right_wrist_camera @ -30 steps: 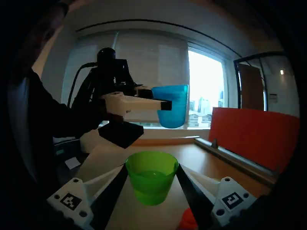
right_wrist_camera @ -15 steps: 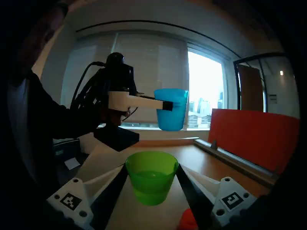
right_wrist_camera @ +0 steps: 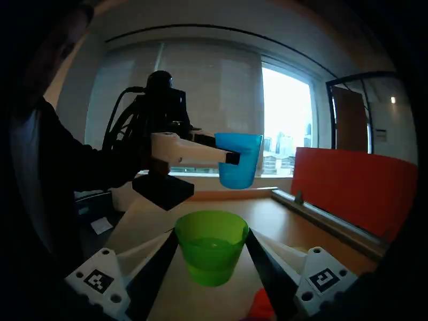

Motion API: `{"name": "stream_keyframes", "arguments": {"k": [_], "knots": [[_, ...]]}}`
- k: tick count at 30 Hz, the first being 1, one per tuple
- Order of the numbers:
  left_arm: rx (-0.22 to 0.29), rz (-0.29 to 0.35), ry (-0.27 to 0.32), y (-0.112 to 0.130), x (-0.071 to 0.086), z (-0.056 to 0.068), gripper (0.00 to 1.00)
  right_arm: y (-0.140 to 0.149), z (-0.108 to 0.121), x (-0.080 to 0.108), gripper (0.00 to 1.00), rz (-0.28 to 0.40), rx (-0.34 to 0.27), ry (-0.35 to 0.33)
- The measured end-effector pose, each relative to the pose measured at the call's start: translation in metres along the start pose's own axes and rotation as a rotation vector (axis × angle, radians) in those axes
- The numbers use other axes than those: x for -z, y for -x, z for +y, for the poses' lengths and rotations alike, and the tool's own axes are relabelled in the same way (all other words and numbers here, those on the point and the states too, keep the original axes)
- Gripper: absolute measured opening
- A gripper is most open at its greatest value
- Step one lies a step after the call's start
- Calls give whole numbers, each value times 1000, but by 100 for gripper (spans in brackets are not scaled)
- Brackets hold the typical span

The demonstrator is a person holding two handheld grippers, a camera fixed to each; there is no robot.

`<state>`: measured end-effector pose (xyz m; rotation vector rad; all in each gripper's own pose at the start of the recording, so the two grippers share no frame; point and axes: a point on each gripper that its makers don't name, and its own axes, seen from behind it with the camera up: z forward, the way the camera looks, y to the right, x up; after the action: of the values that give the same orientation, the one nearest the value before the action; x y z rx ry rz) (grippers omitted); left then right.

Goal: Pour water

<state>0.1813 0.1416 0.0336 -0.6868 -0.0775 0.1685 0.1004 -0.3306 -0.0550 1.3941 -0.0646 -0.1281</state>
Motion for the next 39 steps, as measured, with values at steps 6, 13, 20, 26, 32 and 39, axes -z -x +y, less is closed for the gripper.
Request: {"name": "stream_keyframes", "arguments": {"k": [6,13,20,26,32,39], "knots": [[-4,-13,5,5,0,0,83,3,3,4,92,-14,-2,6],[-29,-36,12,14,-2,4,83,6,3,11,92,-43,3,4],[-27,-56,22,24,-3,8,83,13,3,21,92,-75,-10,2],[-32,-89,37,38,-5,15,83,17,5,31,92,-92,-20,8],[-42,-114,53,50,-9,23,83,25,2,38,92,-126,-19,2],[-35,-149,71,68,-10,31,83,35,-2,45,92,-157,-24,-6]]}}
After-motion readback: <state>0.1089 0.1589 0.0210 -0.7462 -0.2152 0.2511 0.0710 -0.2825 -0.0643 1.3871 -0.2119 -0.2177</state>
